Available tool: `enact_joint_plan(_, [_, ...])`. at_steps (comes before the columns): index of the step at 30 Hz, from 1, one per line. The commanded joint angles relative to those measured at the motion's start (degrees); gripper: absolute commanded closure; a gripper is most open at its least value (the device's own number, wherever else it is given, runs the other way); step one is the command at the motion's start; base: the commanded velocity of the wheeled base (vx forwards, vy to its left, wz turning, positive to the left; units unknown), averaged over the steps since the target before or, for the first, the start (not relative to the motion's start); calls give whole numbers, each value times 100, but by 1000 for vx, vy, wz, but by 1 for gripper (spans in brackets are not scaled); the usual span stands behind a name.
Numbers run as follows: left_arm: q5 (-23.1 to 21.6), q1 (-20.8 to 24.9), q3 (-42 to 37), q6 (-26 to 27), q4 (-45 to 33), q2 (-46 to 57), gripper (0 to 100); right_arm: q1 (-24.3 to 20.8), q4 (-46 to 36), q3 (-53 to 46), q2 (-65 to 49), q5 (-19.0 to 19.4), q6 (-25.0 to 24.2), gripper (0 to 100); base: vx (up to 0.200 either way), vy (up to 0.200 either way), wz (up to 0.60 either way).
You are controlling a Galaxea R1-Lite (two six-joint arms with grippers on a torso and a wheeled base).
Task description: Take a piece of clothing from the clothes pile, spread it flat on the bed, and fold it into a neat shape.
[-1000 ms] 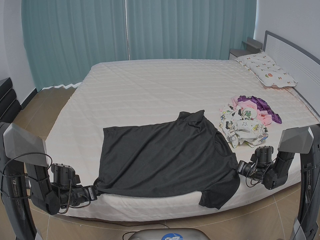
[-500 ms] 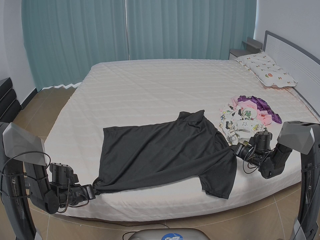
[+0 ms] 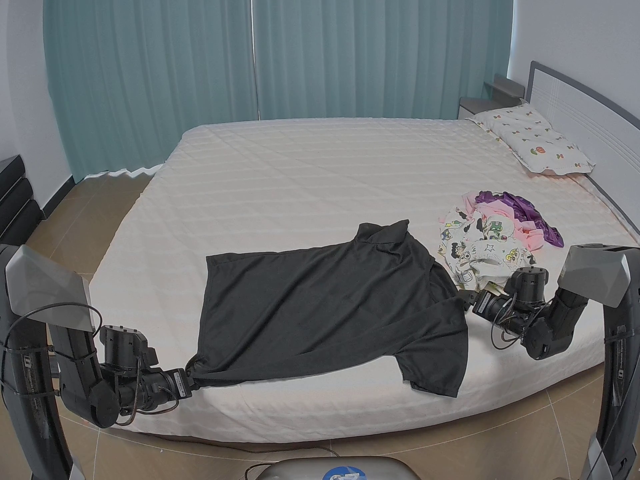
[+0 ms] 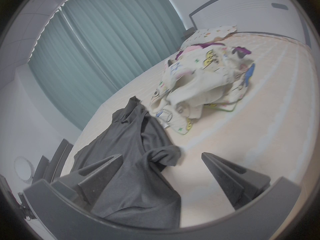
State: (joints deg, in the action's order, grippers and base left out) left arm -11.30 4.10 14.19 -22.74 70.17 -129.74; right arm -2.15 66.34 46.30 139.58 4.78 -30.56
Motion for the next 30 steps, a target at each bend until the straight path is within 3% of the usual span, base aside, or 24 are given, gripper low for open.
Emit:
enact_joint_plan(1, [-13, 3, 66, -3, 6, -77, 100, -146, 81, -1185, -722, 85, -292, 0, 0, 0, 0])
enact_joint_plan(3, [-13, 3, 84, -3, 6, -77, 100, -392, 300, -1721, -704, 304, -336, 0, 0, 0, 0])
enact_joint_plan(8, [-13, -32, 128, -3, 6, -77, 100, -752, 1048, -2415, -353, 296, -345, 0, 0, 0, 0])
enact_joint_plan(9, [-13, -32, 128, -3, 6, -95, 100, -875, 1680, -2767, -89, 243, -319, 0, 0, 0, 0])
enact_joint_plan(12, [-13, -32, 128, -3, 6, -112, 100, -1069, 2049, -2890, 201, -100, -301, 0, 0, 0, 0])
enact_joint_plan(14, [-13, -32, 137, -3, 6, -130, 100, -1086, 2014, -2881, 192, -311, -284, 0, 0, 0, 0])
enact_joint_plan(18, [-13, -32, 145, -3, 6, -139, 100, -1113, 1865, -2881, 166, -337, -257, 0, 0, 0, 0])
enact_joint_plan(22, [-13, -32, 163, -3, 6, -139, 100, -1121, 1153, -2626, -19, -144, -187, 0, 0, 0, 0])
enact_joint_plan(30, [-13, -32, 172, -3, 6, -148, 100, -1121, 898, -2354, 78, 49, -29, 0, 0, 0, 0])
